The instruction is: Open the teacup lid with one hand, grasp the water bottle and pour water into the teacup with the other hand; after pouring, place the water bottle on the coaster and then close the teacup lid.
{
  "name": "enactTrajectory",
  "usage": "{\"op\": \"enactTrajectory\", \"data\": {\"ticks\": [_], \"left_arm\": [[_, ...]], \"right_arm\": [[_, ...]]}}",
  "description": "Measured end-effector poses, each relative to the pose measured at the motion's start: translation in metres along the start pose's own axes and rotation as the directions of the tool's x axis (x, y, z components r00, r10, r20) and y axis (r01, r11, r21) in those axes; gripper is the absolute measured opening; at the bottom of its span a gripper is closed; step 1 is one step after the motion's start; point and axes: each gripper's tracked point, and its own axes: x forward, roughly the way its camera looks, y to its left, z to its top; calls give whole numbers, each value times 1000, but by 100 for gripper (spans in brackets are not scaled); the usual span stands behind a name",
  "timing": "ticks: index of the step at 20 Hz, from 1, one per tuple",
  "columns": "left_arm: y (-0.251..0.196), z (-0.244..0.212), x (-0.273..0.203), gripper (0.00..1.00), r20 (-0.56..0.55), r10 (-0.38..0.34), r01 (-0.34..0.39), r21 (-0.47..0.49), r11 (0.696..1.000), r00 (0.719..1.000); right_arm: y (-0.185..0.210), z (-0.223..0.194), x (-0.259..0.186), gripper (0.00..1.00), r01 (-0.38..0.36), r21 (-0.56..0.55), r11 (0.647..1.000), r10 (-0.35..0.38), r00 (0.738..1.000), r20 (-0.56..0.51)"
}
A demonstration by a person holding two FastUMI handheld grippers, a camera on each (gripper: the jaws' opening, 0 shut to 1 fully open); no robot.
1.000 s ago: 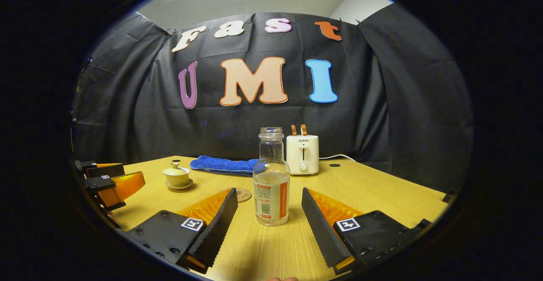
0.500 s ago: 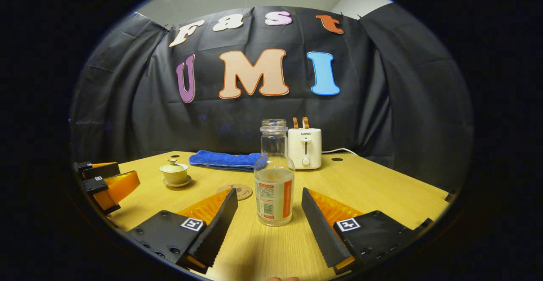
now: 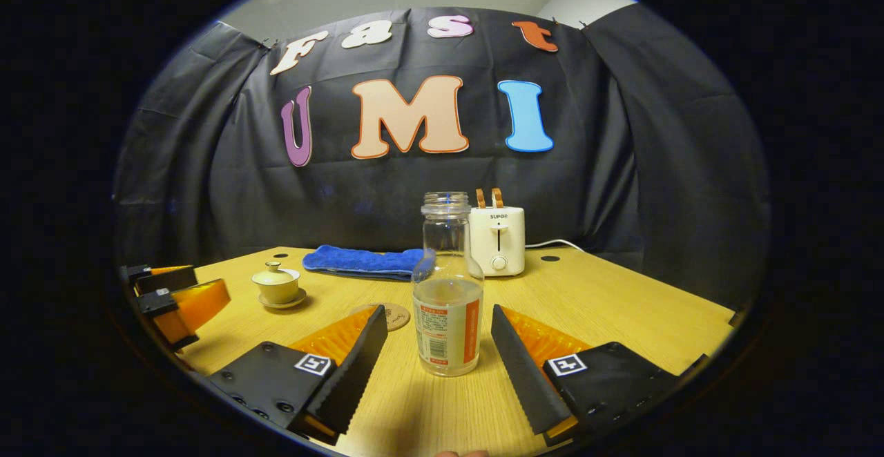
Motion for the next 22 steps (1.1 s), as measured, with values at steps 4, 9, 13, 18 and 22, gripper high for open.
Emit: {"op": "enactTrajectory", "data": {"ticks": [4,9,13,18,22], "left_arm": [[19,22,52,95,7,17,-16,-18,1000,1000],[38,20,102,95,-52,52,-51,20,998,997],[32,8,126,95,-119,29,-24,47,999,992],[27,-3,141,93,-165,25,-12,80,997,986],[27,-13,145,88,-206,24,-6,87,996,978]], "right_arm": [[-4,3,-5,95,10,17,1000,-10,1000,14],[-5,3,-7,95,7,13,1000,-7,1000,21],[-4,2,-7,96,0,14,1000,0,1000,19],[-4,2,-7,98,-6,17,1000,6,1000,14],[-5,3,-8,96,-4,15,1000,4,1000,14]]}}
